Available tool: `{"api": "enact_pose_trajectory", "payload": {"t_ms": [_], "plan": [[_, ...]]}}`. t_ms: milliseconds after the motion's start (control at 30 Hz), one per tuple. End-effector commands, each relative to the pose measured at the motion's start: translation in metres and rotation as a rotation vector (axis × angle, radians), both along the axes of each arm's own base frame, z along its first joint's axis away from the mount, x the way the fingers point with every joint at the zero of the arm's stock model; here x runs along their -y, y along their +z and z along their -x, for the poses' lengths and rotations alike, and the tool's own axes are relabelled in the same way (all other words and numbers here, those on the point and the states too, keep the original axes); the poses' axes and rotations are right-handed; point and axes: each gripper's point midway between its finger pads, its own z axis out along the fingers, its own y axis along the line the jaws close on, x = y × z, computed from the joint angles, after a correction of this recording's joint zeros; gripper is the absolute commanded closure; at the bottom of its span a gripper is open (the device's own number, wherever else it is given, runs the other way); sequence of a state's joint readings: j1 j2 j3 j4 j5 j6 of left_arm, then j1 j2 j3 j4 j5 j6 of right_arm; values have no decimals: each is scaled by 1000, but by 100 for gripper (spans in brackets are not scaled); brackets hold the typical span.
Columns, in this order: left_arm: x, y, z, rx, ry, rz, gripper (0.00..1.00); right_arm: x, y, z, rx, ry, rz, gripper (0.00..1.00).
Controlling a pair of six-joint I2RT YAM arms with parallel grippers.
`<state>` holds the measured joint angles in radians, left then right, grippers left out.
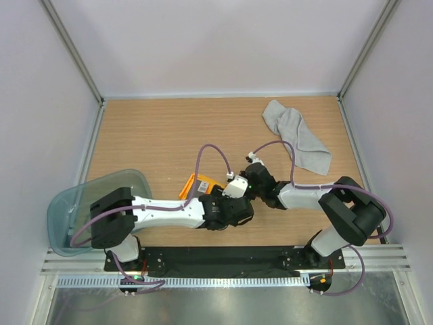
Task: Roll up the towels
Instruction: Roll the towel
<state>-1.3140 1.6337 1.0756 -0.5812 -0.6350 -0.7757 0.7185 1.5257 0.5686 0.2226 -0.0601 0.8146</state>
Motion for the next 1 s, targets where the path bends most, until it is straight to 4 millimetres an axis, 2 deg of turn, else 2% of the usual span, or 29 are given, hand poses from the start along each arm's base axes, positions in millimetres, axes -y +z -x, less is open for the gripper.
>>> {"api": "enact_pose_trajectory", "payload": {"t_ms": [0,300,567,667,700,767,800,967], "plan": [[18,-7,-5,30,-80,43,27,14,-22,3,-31,-5,89,85],[17,-42,-1,-31,-86,13,28,14,-23,3,-37,-3,86,85],[-11,-77,12,-109,-62,9,34,14,-22,1,-47,-3,72,85],[-19,-84,15,-129,-55,20,46,15,-23,0,-63,-4,55,85],[-18,-83,14,-128,-54,31,54,16,-25,-2,-70,-11,47,85],[-18,-83,13,-133,-55,36,63,15,-25,-1,-87,-4,22,85],[-17,-84,13,-138,-60,41,70,18,-26,-4,-94,-14,13,85],[-12,-83,16,-154,-92,56,89,23,-22,-12,-115,-26,-15,84]]}}
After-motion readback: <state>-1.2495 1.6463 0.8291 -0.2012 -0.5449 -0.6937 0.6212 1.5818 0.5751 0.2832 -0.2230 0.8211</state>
